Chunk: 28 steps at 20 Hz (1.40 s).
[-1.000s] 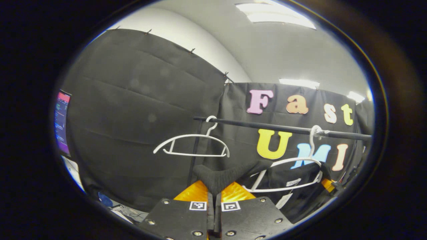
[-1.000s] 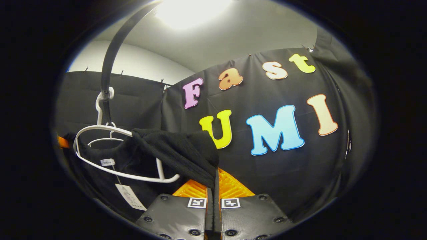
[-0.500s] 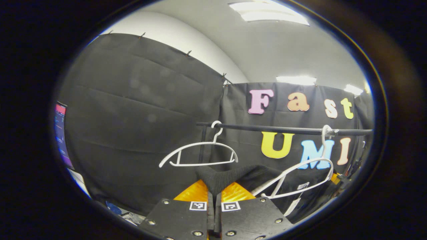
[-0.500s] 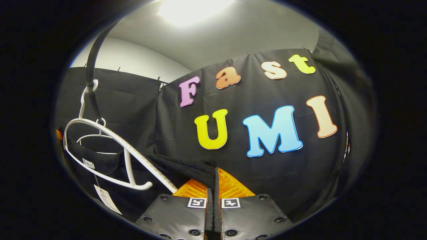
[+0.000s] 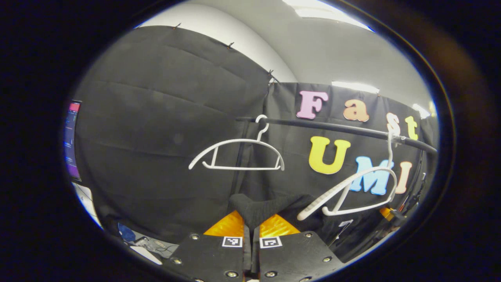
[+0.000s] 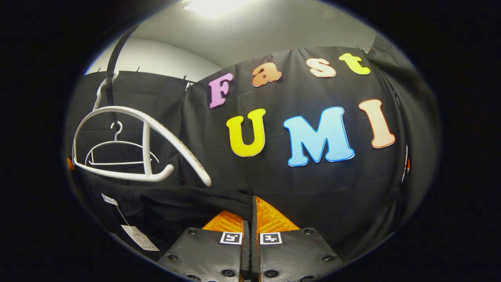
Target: Grasp the clothes on the hanger with both hands and then place them into the laundry hamper below.
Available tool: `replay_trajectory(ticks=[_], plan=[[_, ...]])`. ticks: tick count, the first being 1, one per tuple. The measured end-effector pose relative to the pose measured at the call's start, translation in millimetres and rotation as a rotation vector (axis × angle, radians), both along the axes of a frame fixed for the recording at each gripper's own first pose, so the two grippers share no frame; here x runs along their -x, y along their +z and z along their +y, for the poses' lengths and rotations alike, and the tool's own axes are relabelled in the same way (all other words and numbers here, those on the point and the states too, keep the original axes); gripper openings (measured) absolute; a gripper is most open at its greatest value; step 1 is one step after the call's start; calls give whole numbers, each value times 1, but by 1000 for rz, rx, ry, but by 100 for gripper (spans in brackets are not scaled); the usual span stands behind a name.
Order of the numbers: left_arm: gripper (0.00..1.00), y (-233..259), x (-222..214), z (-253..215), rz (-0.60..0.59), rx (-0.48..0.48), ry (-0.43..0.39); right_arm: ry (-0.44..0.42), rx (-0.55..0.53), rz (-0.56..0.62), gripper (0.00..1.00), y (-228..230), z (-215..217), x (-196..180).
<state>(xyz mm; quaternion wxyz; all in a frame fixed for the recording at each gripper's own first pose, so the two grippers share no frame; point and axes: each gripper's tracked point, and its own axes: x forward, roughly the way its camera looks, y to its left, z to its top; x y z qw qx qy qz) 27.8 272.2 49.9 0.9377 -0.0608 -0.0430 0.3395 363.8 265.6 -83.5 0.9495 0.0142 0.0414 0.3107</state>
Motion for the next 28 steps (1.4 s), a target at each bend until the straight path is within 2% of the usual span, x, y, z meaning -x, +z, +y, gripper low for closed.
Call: replay_trajectory(ticks=[5,11,17,21,28], plan=[[1,-27,8,1,57,14,-44,-36,77,25,2,-17,-17,22],[1,-71,2,-2,158,70,-168,-182,129,109,1,-41,-60,67],[1,-120,-6,-28,263,-8,-371,-325,217,163,2,-60,-103,134],[2,-155,-6,-47,289,34,-494,-358,250,182,2,-69,-108,184],[1,-201,-16,-65,366,46,-631,-341,300,286,2,-112,-90,249]])
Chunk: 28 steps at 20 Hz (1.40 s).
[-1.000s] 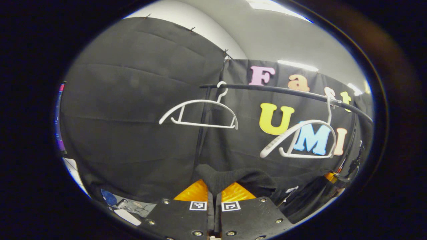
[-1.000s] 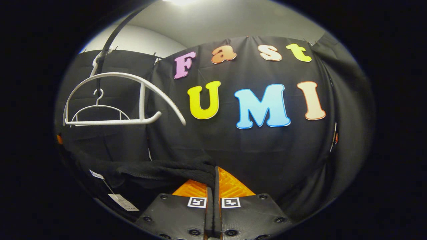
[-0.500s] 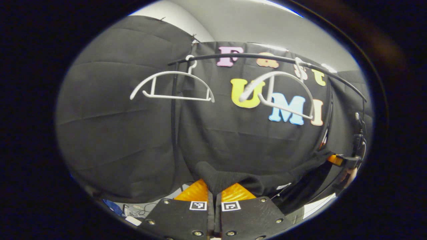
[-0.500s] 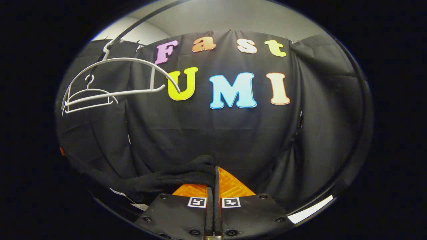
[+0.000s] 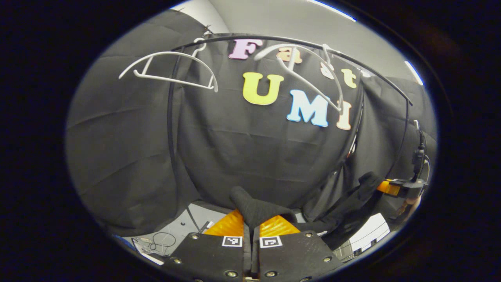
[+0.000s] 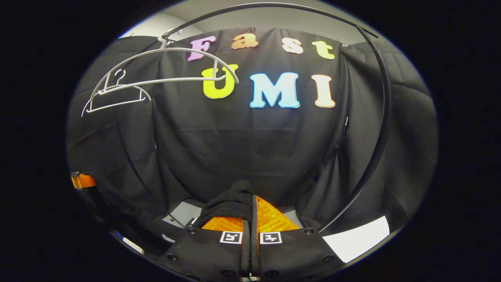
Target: Grasp the clothes on the hanger with both hands and then place them into the laundry hamper below.
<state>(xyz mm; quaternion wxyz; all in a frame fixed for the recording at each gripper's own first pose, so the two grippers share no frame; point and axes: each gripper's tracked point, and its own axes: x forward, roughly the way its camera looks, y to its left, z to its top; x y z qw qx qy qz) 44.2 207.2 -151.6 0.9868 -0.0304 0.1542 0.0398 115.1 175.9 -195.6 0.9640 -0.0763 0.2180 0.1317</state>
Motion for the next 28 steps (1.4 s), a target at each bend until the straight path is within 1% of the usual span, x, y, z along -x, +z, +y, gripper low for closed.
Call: replay_trajectory(ticks=[3,6,8,12,14,17,21,22,26,28], plan=[[2,-22,2,-7,32,-3,-37,8,-5,47,3,-21,14,21],[1,-44,-4,-17,66,-27,-74,-5,-3,105,4,-43,17,27],[1,-61,-7,-19,88,-47,-76,-4,-12,157,3,-60,22,32],[1,-99,-13,-15,155,-29,-47,-10,-5,235,3,-93,19,36],[2,-123,-16,-11,199,-29,-41,-32,-21,283,2,-113,16,43],[1,-158,-17,-13,260,-47,-69,-73,-50,362,2,-142,15,49],[1,-202,-16,-20,333,-49,-108,-113,-32,421,2,-175,8,52],[2,-211,-20,-21,351,-54,-113,-123,-34,435,3,-185,7,53],[1,-255,-21,-21,421,-83,-134,-169,-42,497,2,-220,4,60],[2,-270,-22,-21,443,-93,-145,-182,-40,516,2,-232,3,63]])
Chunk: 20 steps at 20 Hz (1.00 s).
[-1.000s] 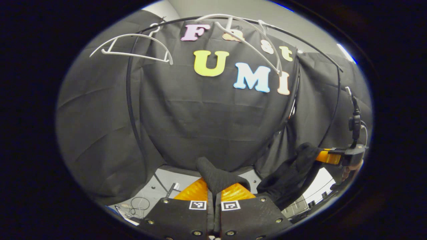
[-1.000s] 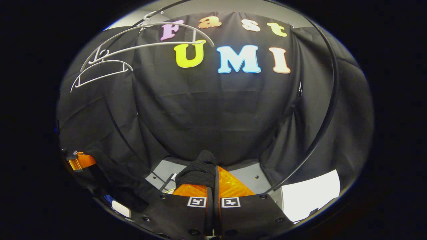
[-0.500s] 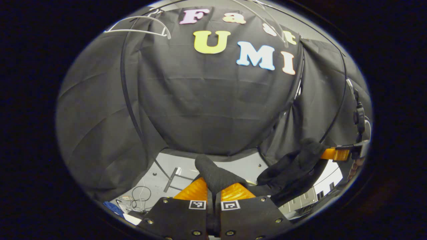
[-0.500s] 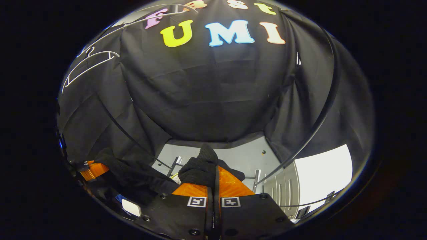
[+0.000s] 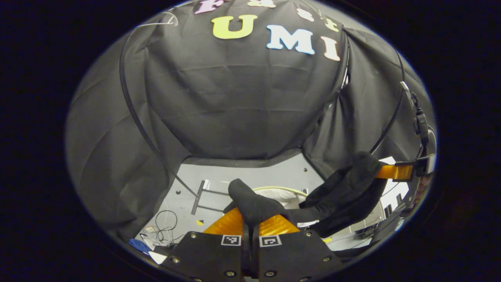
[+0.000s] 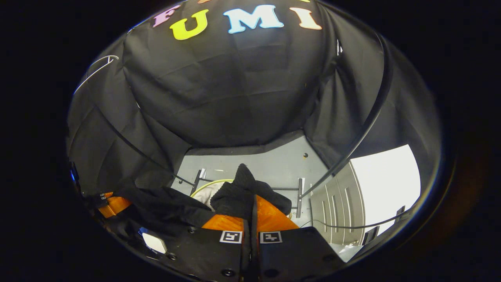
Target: Grasp the clothes on the hanger with both hands and then place them into the laundry hamper below.
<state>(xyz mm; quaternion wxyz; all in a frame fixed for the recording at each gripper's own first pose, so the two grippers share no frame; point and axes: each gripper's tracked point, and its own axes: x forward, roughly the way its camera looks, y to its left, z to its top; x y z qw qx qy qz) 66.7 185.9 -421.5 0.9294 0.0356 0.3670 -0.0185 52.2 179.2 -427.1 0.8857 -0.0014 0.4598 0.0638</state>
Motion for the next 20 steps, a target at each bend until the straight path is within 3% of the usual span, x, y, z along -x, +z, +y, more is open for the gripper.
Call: replay_trajectory(ticks=[9,12,14,18,20], plan=[[2,-38,3,-1,56,11,0,-3,11,65,5,-34,13,13],[2,-43,3,-2,64,0,19,1,14,75,2,-36,19,12],[3,-43,5,-4,68,1,23,10,24,86,11,-39,23,15],[4,-51,11,-20,87,14,8,29,23,119,6,-44,34,28],[5,-55,15,-20,106,2,3,46,39,134,12,-43,34,38]])
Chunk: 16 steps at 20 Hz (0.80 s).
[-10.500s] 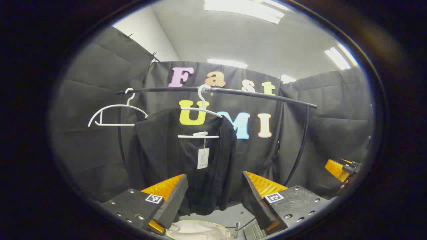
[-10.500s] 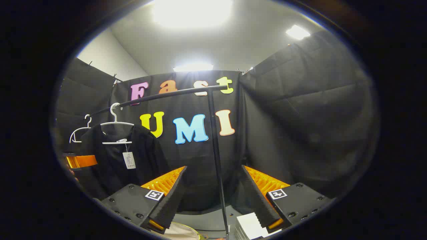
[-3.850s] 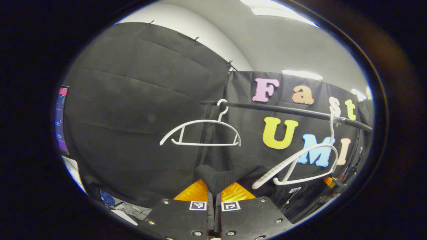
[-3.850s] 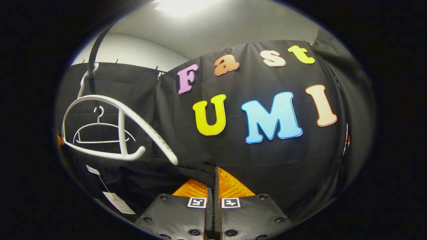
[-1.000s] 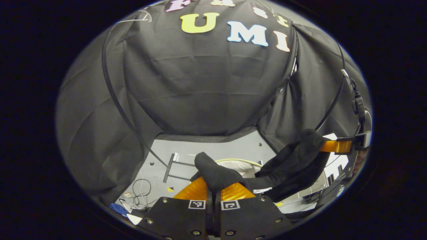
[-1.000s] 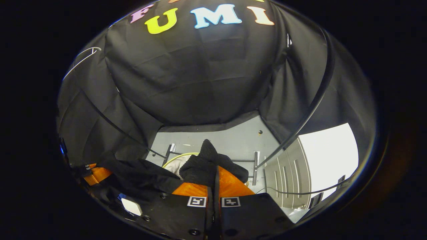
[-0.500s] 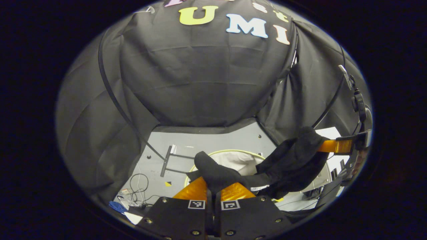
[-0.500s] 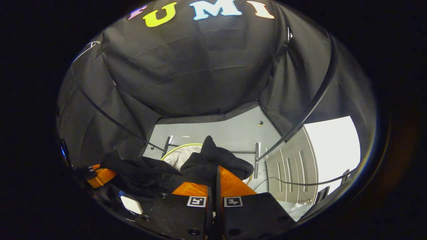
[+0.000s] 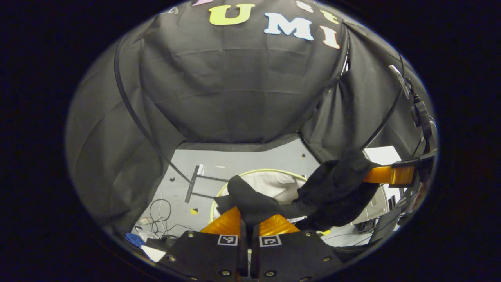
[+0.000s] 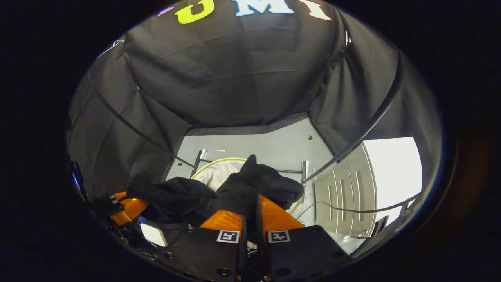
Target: Grasp the clothes on the hanger with both hands and then place them into the laundry hamper below.
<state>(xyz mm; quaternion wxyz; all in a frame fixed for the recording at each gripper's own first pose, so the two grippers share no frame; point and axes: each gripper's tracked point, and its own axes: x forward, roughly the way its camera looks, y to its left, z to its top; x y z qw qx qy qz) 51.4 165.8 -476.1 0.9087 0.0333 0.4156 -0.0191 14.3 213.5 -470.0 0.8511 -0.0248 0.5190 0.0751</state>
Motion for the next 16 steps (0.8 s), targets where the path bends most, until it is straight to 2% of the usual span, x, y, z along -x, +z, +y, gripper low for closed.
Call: replay_trajectory(ticks=[1,2,3,4,6,8,9,13,16], plan=[[7,-2,2,2,10,-3,5,7,-6,7,10,-1,2,3],[7,-9,10,4,20,5,15,13,-12,13,22,0,3,6],[13,-14,15,7,24,26,27,18,-14,18,30,2,4,11],[18,-15,19,10,19,52,40,25,-11,22,47,6,4,13],[53,-22,34,15,40,91,61,38,7,16,83,14,0,17],[89,-32,52,34,68,68,106,48,33,-6,94,28,-10,19],[91,-35,59,39,79,61,119,52,49,-25,100,36,-17,18],[91,-27,76,48,81,49,145,29,91,-112,100,72,-50,9],[91,10,66,43,24,3,115,-23,95,-186,100,97,-73,5]])
